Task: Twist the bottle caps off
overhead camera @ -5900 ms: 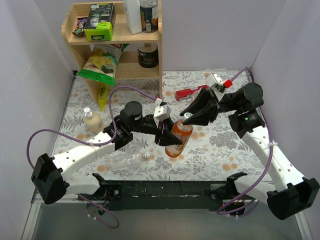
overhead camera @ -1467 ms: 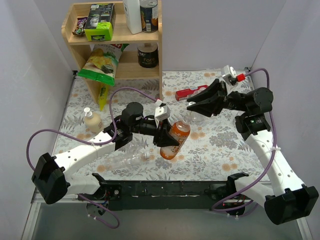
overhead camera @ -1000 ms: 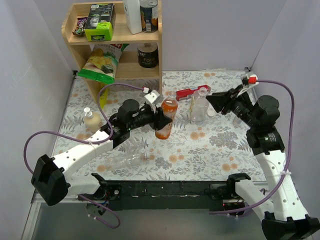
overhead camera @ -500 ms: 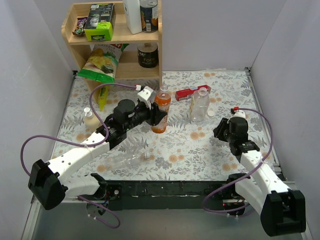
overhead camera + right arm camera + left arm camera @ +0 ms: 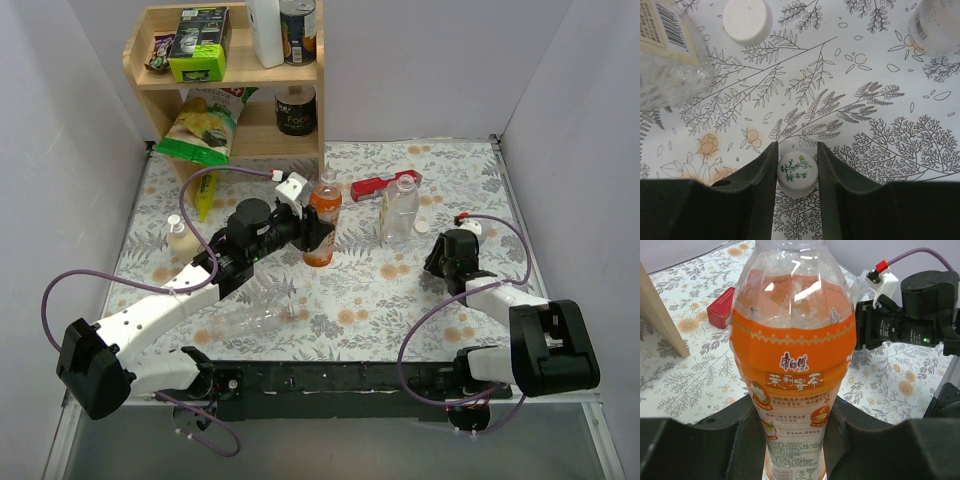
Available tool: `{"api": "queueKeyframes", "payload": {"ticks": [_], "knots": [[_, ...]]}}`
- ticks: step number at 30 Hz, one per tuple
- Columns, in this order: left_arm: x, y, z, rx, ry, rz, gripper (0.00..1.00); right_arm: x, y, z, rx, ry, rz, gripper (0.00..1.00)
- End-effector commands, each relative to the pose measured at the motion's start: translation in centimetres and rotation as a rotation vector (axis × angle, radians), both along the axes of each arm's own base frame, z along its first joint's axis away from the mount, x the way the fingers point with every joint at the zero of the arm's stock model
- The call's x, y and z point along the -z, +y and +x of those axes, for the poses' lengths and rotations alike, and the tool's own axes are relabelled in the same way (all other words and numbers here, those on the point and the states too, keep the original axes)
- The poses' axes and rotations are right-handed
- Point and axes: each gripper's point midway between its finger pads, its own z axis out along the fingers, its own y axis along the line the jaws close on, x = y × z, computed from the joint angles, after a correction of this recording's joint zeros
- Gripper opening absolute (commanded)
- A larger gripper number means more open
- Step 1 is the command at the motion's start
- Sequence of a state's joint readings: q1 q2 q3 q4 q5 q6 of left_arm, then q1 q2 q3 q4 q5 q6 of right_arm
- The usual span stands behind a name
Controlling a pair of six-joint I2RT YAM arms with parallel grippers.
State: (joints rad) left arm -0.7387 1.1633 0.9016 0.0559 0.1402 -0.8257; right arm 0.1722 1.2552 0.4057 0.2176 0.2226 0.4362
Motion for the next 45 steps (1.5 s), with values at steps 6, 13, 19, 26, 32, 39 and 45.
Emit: {"api": "queueKeyframes", "payload": {"ticks": [6,13,19,26,32,39,45], "knots": [[-0.8,-0.1,0.0,0.009,-0.024,-0.002,0.33,-0.7,0.0,2.7,0.075,-0.059,-0.051,0.28],[-0.6,-0.2,0.0,0.015,-0.024,0.003,0.33,-0.7,0.1,3.1,0.078,-0.060,-0.053,0.65],[-0.6,-0.3,0.0,0.020,-0.024,0.004,0.33,-2.1,1.9,3.9,-0.026,-0.107,-0.008,0.69],[-0.4,-0.8,-0.7,0.070,-0.036,0.008,0.33,-3.0,-0.5,1.4,0.059,-0.072,-0.080,0.68],[-0.4,-2.8,-3.8,0.271,-0.070,0.008,0.33,-12.6,0.2,-0.7,-0.035,-0.319,-0.027,0.71],[1.2,-5.2,-7.2,0.476,-0.021,0.039,0.34,-28.9,10.5,-4.1,-0.658,-0.523,0.214,0.71],[2.0,-5.9,-8.0,0.502,0.000,0.063,0.34,-34.9,14.6,-7.2,-0.881,-0.602,0.405,0.71]]}}
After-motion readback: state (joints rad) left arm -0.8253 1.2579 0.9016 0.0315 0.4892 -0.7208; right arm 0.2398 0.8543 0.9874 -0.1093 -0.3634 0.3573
